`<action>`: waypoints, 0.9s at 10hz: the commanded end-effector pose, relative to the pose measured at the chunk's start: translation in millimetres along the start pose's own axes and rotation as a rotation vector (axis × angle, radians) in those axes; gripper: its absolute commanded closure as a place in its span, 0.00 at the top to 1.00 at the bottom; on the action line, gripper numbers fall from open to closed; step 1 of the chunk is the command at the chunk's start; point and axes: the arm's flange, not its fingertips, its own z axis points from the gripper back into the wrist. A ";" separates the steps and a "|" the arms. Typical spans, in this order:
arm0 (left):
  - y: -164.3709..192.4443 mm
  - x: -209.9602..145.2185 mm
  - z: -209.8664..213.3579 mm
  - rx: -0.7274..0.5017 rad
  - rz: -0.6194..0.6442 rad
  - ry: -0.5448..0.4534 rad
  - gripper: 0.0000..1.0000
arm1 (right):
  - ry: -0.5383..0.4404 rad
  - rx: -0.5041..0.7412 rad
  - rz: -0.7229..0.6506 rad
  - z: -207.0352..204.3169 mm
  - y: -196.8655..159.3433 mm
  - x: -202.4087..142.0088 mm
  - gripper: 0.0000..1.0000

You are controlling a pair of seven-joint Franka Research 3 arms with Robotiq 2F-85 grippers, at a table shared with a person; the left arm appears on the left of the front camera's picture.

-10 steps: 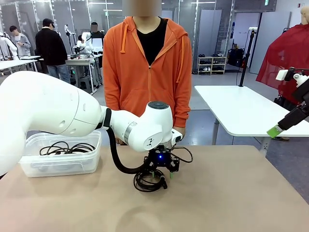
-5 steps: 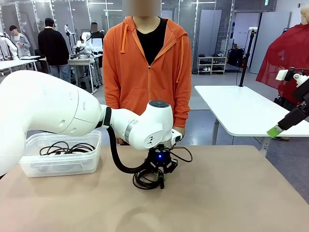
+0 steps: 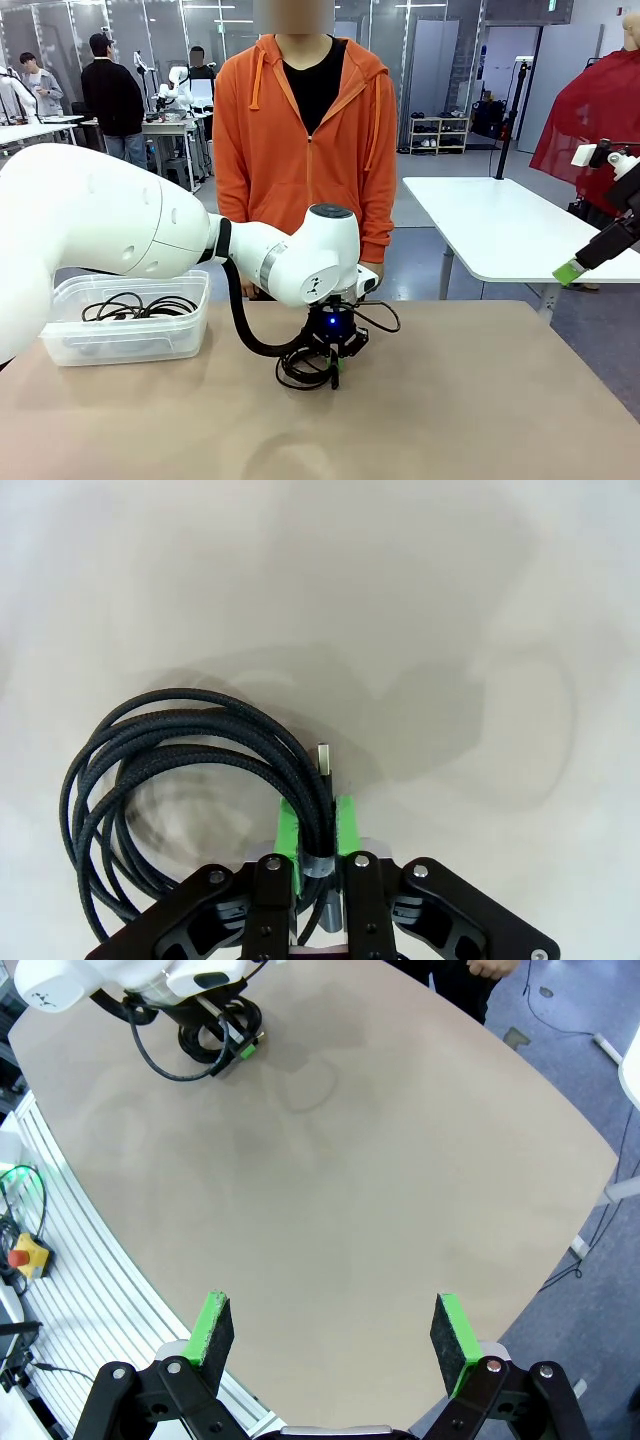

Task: Organize and store the cables.
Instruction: Place the USB Extension Cable into the Organizing box.

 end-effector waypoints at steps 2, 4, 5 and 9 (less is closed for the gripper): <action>16.8 14.5 54.8 -0.039 -0.064 0.064 0.00 | 0.009 -0.004 0.005 1.2 -1.2 -0.3 1.00; 20.3 21.0 89.7 -0.014 -0.070 -0.007 0.00 | 0.009 -0.004 0.005 1.2 -1.2 -0.3 1.00; 19.8 22.2 96.5 -0.014 -0.079 -0.014 0.00 | 0.009 -0.004 0.005 1.2 -1.2 -0.3 1.00; 19.6 26.5 110.2 -0.030 -0.060 -0.037 0.00 | 0.009 -0.004 0.005 1.2 -1.2 -0.3 1.00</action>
